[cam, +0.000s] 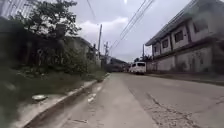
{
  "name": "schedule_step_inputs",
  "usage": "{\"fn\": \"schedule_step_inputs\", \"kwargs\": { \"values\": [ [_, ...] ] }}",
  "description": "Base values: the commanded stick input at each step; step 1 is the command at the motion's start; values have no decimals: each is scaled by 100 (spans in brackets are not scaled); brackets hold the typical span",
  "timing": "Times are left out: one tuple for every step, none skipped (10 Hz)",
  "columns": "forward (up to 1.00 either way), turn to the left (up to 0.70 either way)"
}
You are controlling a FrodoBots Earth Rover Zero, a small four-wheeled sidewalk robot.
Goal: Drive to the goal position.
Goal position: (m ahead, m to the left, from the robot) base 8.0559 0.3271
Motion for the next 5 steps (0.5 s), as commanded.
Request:
{"fn": "schedule_step_inputs", "kwargs": {
  "values": [
    [70, -34],
    [70, -34],
    [70, -12],
    [70, 0],
    [70, 0]
  ]
}}
